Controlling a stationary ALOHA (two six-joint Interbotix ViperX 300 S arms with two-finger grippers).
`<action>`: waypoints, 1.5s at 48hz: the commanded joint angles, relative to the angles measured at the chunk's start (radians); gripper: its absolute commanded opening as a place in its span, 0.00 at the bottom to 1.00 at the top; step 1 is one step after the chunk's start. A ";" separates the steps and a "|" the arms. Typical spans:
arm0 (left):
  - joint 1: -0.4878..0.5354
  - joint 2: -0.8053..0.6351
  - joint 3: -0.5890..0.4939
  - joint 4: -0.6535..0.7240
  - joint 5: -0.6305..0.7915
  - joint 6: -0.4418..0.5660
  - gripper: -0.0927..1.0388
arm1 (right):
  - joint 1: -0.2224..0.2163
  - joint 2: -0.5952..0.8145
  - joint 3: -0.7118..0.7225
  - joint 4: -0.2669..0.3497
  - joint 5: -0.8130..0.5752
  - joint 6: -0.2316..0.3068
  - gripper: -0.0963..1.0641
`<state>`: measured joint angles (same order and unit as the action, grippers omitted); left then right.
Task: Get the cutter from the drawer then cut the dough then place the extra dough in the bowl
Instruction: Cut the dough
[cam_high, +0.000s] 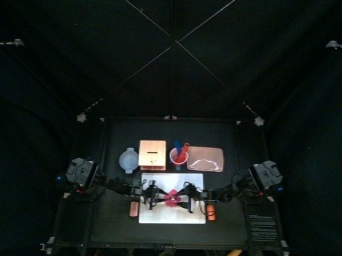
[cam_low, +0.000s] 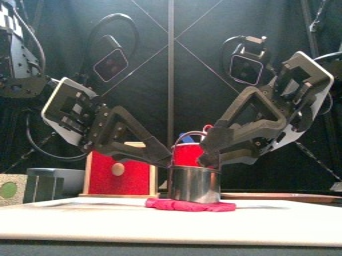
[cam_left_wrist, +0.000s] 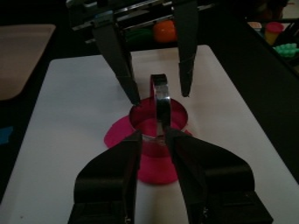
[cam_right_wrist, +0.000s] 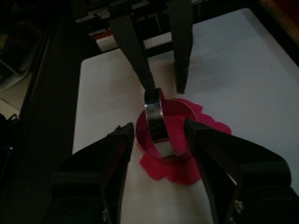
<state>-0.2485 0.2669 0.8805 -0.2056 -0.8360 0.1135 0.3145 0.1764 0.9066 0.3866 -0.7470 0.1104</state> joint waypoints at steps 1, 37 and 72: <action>-0.008 -0.041 -0.005 0.000 -0.003 0.002 0.69 | 0.000 -0.021 -0.014 0.002 0.005 -0.002 0.81; -0.003 -0.017 -0.066 0.025 0.080 0.005 0.70 | 0.006 -0.021 -0.014 -0.005 0.028 -0.002 0.81; -0.002 0.005 -0.075 0.005 0.091 0.005 0.64 | 0.002 -0.021 -0.020 -0.015 0.067 -0.006 0.58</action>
<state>-0.2470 0.2792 0.8207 -0.2010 -0.7424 0.1181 0.3191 0.1749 0.8989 0.3774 -0.6796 0.1028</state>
